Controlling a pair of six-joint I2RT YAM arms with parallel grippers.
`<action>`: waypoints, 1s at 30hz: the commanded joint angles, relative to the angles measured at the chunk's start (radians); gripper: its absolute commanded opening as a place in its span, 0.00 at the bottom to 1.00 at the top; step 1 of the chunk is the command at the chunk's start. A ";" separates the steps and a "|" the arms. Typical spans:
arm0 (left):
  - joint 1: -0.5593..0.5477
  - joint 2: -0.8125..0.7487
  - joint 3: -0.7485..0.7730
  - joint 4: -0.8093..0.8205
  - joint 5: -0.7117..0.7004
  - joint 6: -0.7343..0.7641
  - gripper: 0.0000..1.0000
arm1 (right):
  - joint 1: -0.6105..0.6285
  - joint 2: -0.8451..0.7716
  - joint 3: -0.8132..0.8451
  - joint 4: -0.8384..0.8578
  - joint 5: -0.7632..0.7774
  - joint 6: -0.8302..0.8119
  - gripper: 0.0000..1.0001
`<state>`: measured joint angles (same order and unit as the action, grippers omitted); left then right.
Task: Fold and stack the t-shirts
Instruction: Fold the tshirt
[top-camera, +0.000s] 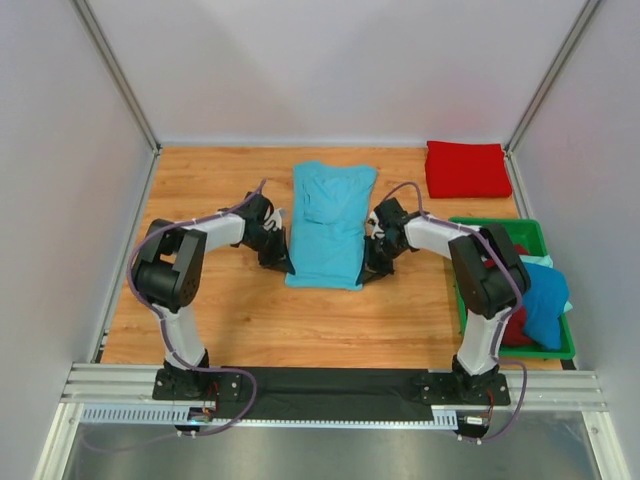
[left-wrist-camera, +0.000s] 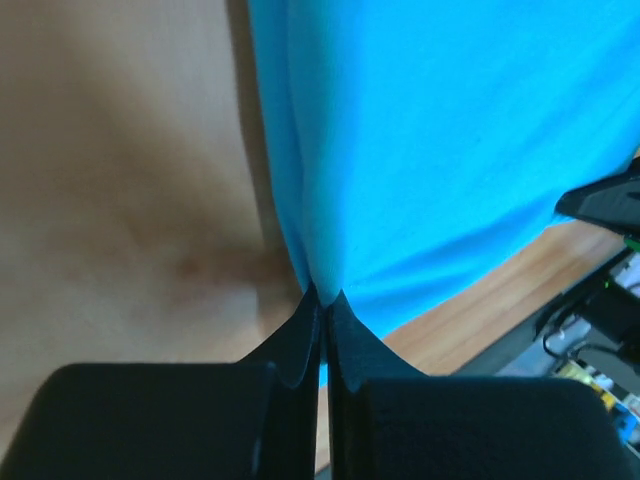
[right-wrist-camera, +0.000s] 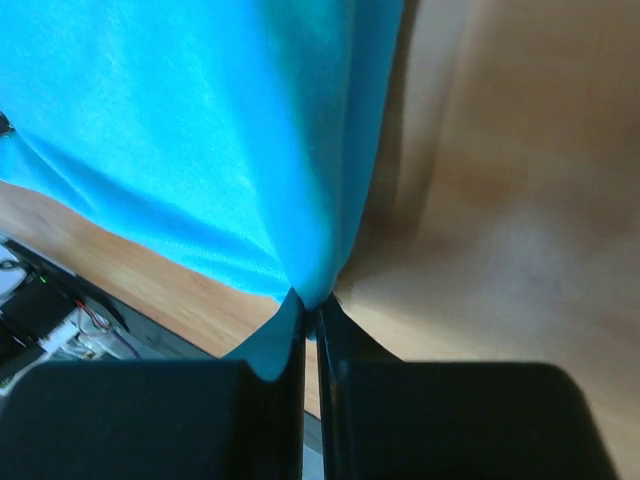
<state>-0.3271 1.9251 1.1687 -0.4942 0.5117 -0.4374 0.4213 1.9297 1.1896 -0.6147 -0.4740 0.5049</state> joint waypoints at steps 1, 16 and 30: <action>-0.041 -0.096 -0.212 -0.009 -0.029 -0.081 0.00 | 0.019 -0.132 -0.170 -0.002 0.002 0.004 0.00; -0.007 -0.206 -0.012 -0.055 -0.105 0.068 0.46 | -0.027 -0.094 0.132 -0.109 0.155 -0.233 0.46; -0.004 -0.049 0.117 -0.132 -0.147 0.126 0.48 | 0.014 0.060 0.312 -0.137 0.091 -0.236 0.46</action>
<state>-0.3275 1.8694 1.2503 -0.6006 0.3763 -0.3443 0.4274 1.9800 1.4803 -0.7425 -0.3683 0.2943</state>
